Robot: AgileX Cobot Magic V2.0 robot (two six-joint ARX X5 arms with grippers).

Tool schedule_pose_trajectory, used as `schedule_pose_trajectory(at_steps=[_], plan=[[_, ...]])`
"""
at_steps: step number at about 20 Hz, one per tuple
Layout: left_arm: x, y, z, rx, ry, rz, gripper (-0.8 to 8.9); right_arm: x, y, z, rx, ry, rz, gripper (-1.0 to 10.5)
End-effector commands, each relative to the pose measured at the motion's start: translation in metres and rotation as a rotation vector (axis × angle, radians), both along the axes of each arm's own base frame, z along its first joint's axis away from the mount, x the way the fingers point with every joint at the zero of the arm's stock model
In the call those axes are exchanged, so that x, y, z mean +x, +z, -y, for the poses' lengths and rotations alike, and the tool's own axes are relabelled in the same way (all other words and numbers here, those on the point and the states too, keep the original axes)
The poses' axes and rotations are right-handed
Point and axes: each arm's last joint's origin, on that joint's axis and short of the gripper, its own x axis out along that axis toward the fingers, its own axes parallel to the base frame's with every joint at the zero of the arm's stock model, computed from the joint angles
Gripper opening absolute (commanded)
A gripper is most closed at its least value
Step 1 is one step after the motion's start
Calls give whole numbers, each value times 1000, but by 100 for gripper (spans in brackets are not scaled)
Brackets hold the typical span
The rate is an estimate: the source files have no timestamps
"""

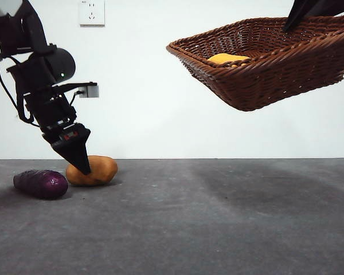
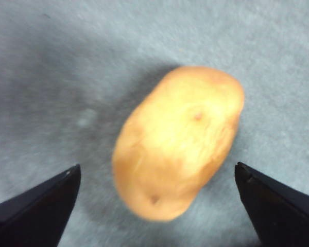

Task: Help me put the vegetables on the table into the basket

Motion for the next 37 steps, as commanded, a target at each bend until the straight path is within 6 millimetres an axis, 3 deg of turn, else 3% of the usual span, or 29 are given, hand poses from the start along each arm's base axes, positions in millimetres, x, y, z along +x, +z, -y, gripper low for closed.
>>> schedule_pose_trajectory(at_steps=[1, 3, 8, 10, 16, 21, 23, 26, 30, 32, 34, 37], plan=[[3, -1, 4, -36, -31, 30, 500, -1, 7, 0, 12, 11, 40, -11], [4, 0, 9, -54, -49, 52, 499, -1, 8, 0, 13, 11, 44, -11], [8, -24, 15, -49, -50, -12, 499, -1, 8, 0, 13, 11, 45, -11], [8, -25, 16, -56, -41, -14, 480, -1, 8, 0, 13, 11, 43, -11], [11, -24, 17, -96, 36, -9, -8, -1, 7, 0, 8, 15, 43, -11], [7, -20, 12, -125, 116, -67, -7, 0, 3, 0, 4, 14, 12, -11], [2, -5, 6, -132, 133, -64, -6, 5, -3, 0, 1, 14, -18, -11], [-13, 38, -6, -148, 151, -4, -6, 16, -21, -2, -6, 14, -92, -11], [-49, 108, -19, -265, 149, 95, -5, 27, -55, -4, -1, 26, -189, -11], [-72, 133, -21, -329, 121, 101, -5, 27, -73, -5, 36, 33, -221, -11], [-94, 149, -15, -375, 65, 69, -5, 26, -92, -7, 69, 21, -253, -11], [-120, 159, 15, -396, -53, 42, -5, 19, -124, -19, 127, 29, -306, -11]])
